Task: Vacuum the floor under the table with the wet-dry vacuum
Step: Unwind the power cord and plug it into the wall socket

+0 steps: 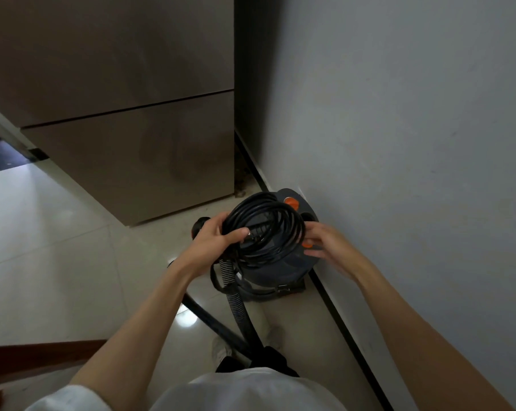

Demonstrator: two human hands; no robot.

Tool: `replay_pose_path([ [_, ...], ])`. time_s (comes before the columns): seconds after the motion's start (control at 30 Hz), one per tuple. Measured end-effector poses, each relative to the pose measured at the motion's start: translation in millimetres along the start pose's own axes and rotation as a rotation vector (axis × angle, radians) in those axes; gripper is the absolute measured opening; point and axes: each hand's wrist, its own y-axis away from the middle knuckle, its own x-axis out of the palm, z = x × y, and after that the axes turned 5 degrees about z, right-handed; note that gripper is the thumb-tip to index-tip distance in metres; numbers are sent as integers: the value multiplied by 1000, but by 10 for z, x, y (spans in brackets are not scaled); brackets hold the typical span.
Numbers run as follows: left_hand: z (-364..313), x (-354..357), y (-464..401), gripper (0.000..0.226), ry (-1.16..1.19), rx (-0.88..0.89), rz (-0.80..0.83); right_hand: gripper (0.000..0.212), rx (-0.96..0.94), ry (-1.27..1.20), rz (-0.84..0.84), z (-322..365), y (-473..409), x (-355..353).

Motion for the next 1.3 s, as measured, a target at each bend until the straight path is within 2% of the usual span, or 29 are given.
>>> replay_pose_path([
  [0.07, -5, -13, 40, 17, -2, -3, 26, 42, 59, -217, -35, -86, -30, -32],
  [0.17, -34, 22, 96, 18, -74, 20, 89, 64, 205, -277, -29, -166, -98, -42],
  [0.23, -42, 47, 122, 20, -151, 42, 134, 64, 255, -320, 5, -161, -134, -35],
  [0.37, -36, 36, 173, 22, -219, 60, 240, 64, 285, -227, 67, -103, -182, -13],
  [0.5, -36, 54, 214, 20, -306, 98, 318, 58, 325, -307, 91, -20, -190, 45],
  [0.7, 25, 151, 254, 22, -386, 92, 384, 21, 310, -657, -17, 52, -135, 89],
  [0.87, 236, 325, 302, 22, -366, -11, 267, 14, 194, -780, -148, -57, -19, -49],
  [1.1, 620, 1025, 398, 18, -362, -93, 184, 18, 94, -877, -146, -302, 304, -362],
  [1.3, 1101, 1964, 405, 24, -491, -126, 108, 24, 139, -753, -72, -727, 655, -850],
])
